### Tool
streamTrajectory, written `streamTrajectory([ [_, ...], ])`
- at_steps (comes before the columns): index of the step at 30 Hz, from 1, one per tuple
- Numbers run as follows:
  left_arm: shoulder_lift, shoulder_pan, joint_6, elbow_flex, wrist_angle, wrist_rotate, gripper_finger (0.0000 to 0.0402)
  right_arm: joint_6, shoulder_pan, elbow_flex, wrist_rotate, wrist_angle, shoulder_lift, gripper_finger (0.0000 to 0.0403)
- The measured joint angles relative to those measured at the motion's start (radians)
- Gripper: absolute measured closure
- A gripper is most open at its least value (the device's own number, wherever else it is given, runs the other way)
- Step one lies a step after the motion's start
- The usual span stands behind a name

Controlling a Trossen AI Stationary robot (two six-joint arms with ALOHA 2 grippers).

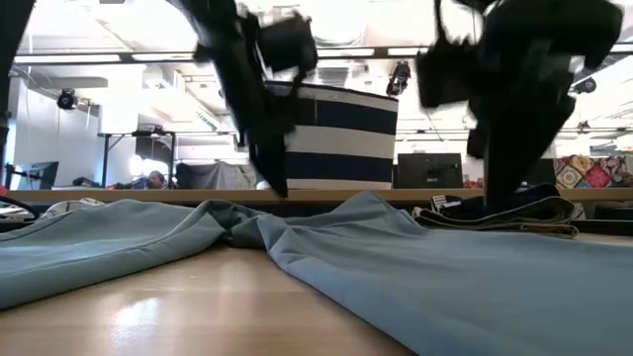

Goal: Fold Laundry from Bin
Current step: Fold the blue pants

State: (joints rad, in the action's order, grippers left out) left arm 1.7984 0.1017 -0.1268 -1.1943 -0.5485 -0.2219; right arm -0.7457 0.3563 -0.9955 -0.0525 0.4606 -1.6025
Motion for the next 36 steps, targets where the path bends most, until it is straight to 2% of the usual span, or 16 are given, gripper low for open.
streamTrajectory([
  [3,-0.064,-0.024,-0.014,-0.050,-0.112,-0.007,0.0401,-0.039,0.053,-0.009,0.100,0.084,0.072,0.0390],
  [6,-0.131,-0.072,-0.074,-0.079,-0.142,0.001,0.0401,-0.130,0.125,0.005,0.168,0.142,0.133,0.0390],
  [10,-0.184,-0.161,-0.206,-0.085,-0.134,0.029,0.0401,-0.301,0.250,0.033,0.175,0.151,0.169,0.0379],
  [15,-0.198,-0.307,-0.344,-0.079,-0.122,0.031,0.0401,-0.609,0.409,0.052,0.138,0.109,0.138,0.0304],
  [20,-0.190,-0.426,-0.448,-0.079,-0.080,0.030,0.0401,-0.978,0.560,0.060,0.254,0.090,0.108,0.0214],
  [25,-0.182,-0.493,-0.476,-0.087,-0.071,0.010,0.0401,-1.139,0.635,0.072,0.286,0.025,0.063,0.0166],
  [29,-0.182,-0.525,-0.511,-0.082,-0.069,-0.030,0.0401,-1.171,0.623,0.073,0.281,-0.010,-0.014,0.0158],
  [31,-0.182,-0.540,-0.528,-0.080,-0.068,-0.034,0.0401,-1.145,0.609,0.073,0.280,-0.112,-0.053,0.0166],
  [34,-0.182,-0.561,-0.566,-0.075,-0.060,-0.046,0.0401,-1.099,0.585,0.072,0.280,-0.264,-0.099,0.0193],
  [36,-0.182,-0.570,-0.580,-0.071,-0.060,-0.051,0.0401,-1.103,0.574,0.067,0.274,-0.271,-0.112,0.0223],
])
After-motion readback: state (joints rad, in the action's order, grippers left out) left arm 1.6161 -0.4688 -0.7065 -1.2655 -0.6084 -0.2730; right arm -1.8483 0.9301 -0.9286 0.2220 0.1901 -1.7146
